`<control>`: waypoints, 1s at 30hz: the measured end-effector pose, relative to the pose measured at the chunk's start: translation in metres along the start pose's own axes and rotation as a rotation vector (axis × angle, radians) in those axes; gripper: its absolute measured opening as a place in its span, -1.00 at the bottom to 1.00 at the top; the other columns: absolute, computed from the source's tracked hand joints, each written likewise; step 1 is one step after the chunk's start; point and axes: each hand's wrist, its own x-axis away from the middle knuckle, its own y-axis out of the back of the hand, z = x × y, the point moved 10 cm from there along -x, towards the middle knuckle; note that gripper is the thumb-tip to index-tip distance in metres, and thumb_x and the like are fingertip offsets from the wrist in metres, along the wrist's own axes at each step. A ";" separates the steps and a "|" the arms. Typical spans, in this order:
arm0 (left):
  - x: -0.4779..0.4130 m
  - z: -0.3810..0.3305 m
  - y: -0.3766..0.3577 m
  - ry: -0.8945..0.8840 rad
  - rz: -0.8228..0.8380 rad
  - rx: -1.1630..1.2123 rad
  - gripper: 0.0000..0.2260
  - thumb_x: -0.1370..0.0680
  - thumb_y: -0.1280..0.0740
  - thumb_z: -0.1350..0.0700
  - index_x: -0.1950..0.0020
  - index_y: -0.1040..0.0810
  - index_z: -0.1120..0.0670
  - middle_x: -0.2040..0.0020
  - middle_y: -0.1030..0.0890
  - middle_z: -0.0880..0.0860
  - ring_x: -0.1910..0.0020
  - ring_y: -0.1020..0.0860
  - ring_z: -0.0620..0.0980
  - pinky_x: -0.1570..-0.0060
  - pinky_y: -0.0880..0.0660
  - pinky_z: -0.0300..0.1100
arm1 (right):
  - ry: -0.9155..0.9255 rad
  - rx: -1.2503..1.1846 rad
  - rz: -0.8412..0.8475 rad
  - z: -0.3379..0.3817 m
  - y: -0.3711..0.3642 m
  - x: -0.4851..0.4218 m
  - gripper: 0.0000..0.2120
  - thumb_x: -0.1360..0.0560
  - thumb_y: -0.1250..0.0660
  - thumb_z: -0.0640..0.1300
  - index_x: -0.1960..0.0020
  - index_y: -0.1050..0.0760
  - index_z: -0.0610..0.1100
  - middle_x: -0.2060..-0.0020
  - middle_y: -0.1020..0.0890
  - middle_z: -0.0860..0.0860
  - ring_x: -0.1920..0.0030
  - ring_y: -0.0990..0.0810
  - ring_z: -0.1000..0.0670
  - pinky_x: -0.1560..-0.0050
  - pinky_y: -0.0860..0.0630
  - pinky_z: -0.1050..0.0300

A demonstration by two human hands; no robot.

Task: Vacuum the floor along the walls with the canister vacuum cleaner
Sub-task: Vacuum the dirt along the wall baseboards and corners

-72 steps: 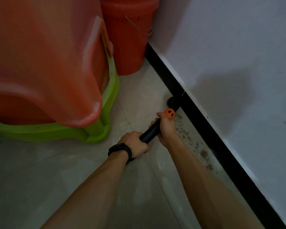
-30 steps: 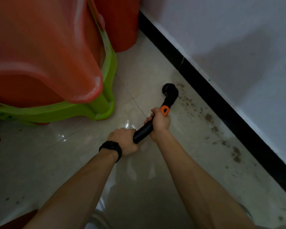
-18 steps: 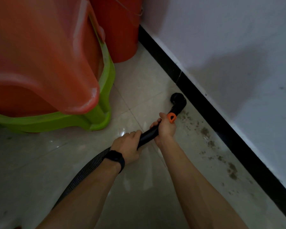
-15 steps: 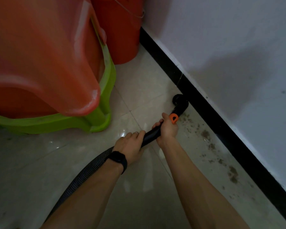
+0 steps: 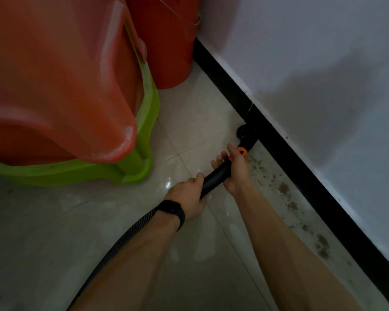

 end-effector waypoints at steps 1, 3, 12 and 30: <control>0.002 0.002 0.002 0.000 0.003 -0.003 -0.71 -0.57 -0.28 0.02 -0.21 -0.30 0.08 -0.05 -0.55 0.11 0.12 -0.53 0.11 0.25 -0.38 -0.12 | -0.016 -0.024 0.016 -0.003 -0.002 0.001 -0.87 -0.62 -0.39 -0.15 -0.05 -0.47 -0.17 0.33 -0.55 -0.02 0.43 -0.57 0.03 0.31 -0.63 0.09; 0.008 0.010 0.003 0.007 0.010 -0.011 -0.71 -0.56 -0.28 0.01 -0.20 -0.30 0.08 -0.06 -0.55 0.12 0.14 -0.52 0.12 0.24 -0.39 -0.11 | -0.034 -0.049 0.023 -0.009 -0.007 0.007 -0.87 -0.61 -0.39 -0.17 -0.01 -0.44 -0.16 0.38 -0.51 -0.01 0.48 -0.51 0.04 0.37 -0.59 0.13; 0.064 0.081 0.009 0.088 0.026 -0.051 -0.67 -0.52 -0.31 -0.01 -0.21 -0.30 0.02 -0.06 -0.58 0.08 0.06 -0.58 0.18 0.18 -0.50 -0.06 | -0.097 -0.047 -0.026 -0.081 -0.037 0.049 -0.80 -0.59 -0.39 -0.21 0.11 -0.38 -0.16 0.48 -0.42 0.00 0.52 -0.41 0.02 0.43 -0.49 0.13; 0.007 0.004 -0.004 -0.027 0.049 -0.163 -0.63 -0.55 -0.27 0.03 -0.30 -0.26 0.08 -0.15 -0.53 0.13 -0.05 -0.55 0.18 0.18 -0.38 -0.07 | -0.025 -0.105 -0.147 -0.013 0.012 0.015 -0.82 -0.55 -0.38 -0.23 0.17 -0.40 -0.12 0.45 -0.42 0.01 0.56 -0.38 0.05 0.49 -0.41 0.21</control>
